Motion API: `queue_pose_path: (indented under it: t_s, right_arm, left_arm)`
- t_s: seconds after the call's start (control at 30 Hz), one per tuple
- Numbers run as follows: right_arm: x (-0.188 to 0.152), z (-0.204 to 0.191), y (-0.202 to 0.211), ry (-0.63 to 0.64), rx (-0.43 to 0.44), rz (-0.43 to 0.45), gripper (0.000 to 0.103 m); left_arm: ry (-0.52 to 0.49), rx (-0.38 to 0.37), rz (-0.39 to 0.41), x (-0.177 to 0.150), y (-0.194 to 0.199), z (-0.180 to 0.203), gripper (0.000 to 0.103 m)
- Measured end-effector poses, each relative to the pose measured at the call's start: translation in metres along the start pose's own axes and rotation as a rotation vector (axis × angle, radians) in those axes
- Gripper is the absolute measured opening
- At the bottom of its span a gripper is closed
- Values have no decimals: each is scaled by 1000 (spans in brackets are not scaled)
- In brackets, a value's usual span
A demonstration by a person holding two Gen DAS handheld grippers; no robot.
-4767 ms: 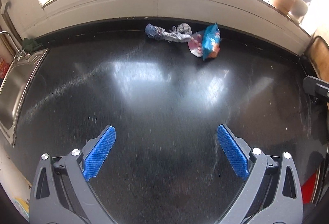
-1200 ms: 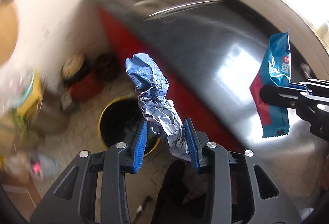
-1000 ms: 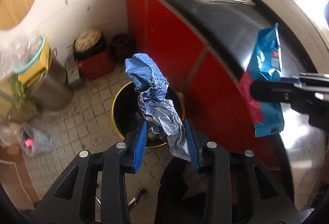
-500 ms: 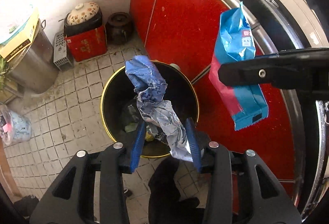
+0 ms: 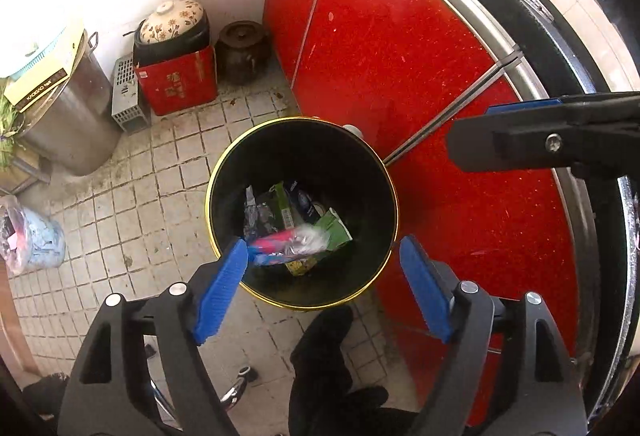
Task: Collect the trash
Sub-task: 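Carry the foil wrapper and blue snack bag over the bin and open both tools, then return both tools to the countertop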
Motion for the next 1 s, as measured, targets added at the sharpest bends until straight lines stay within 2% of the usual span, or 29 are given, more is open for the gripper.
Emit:
queue_pose_path:
  t_s: [0.2, 0.27, 0.4, 0.5, 0.57, 0.7, 0.77, 0.8, 0.9, 1.0]
  right_arm:
    - [-13, 3, 43, -42, 6, 81, 68]
    - [-24, 5, 68, -62, -4, 127, 69]
    - [-62, 20, 130, -149, -45, 241, 81]
    - [-115, 49, 184, -274, -129, 332, 85]
    - [-155, 74, 212, -372, -181, 378, 85]
    - [-242, 121, 257, -585, -287, 459, 85]
    - [-302, 146, 279, -739, -335, 501, 85]
    - [-321, 153, 285, -785, -342, 518, 85]
    - [-404, 175, 308, -984, -385, 583, 85]
    - [-467, 179, 317, -1115, -412, 627, 85]
  left_arm:
    - [-36, 7, 27, 4, 20, 17, 77]
    - [-66, 23, 40, 7, 30, 27, 84]
    - [-187, 77, 90, 13, 64, 63, 94]
    - [-286, 74, 106, 14, 87, 104, 96]
    - [-347, 42, 124, 15, 100, 135, 96]
    - [-526, -66, 127, 9, 120, 224, 96]
    - [-638, -117, 115, 1, 126, 278, 96]
    - [-684, -135, 112, -3, 129, 299, 96]
    - [-835, -207, 88, -25, 135, 372, 96]
    - [-927, -255, 72, -46, 137, 422, 96]
Point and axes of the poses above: each gripper's, at about its wrist camera, not at the fingertips, and y roughly against the way its jaws point, z to its right, x to its top, the point moved 6 cm from there along -y, roughly the way its jaws point, and after that the axes turned 6 degrees about -z, right-handed, at the moved point
